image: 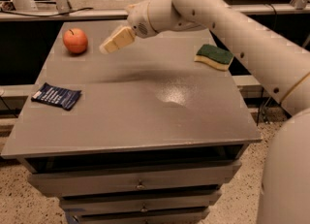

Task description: Pick apple

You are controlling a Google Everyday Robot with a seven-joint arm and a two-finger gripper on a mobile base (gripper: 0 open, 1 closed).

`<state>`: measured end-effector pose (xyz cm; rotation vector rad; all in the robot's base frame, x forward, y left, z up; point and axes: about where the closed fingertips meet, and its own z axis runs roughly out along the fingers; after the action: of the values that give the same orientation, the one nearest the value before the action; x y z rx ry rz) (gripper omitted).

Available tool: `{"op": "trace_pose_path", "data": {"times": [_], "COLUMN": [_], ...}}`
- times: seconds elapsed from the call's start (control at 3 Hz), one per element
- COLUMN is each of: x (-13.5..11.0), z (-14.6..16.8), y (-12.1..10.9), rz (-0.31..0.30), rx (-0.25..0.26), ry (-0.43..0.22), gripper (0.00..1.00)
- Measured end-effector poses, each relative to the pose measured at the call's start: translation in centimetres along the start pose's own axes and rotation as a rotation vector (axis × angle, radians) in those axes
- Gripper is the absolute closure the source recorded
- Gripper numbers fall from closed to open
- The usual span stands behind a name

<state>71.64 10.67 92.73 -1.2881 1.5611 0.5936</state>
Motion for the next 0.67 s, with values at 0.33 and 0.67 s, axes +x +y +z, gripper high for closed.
{"op": "trace_pose_path", "data": {"times": [0.33, 0.67], "x": [-1.1, -1.9], "z": [4.6, 8.6], "y": [-1.2, -1.3], "rz": [0.003, 0.013], "rx": [-0.021, -0.058], "ry": [-0.043, -0.075], "gripper": [0.0, 0.0]}}
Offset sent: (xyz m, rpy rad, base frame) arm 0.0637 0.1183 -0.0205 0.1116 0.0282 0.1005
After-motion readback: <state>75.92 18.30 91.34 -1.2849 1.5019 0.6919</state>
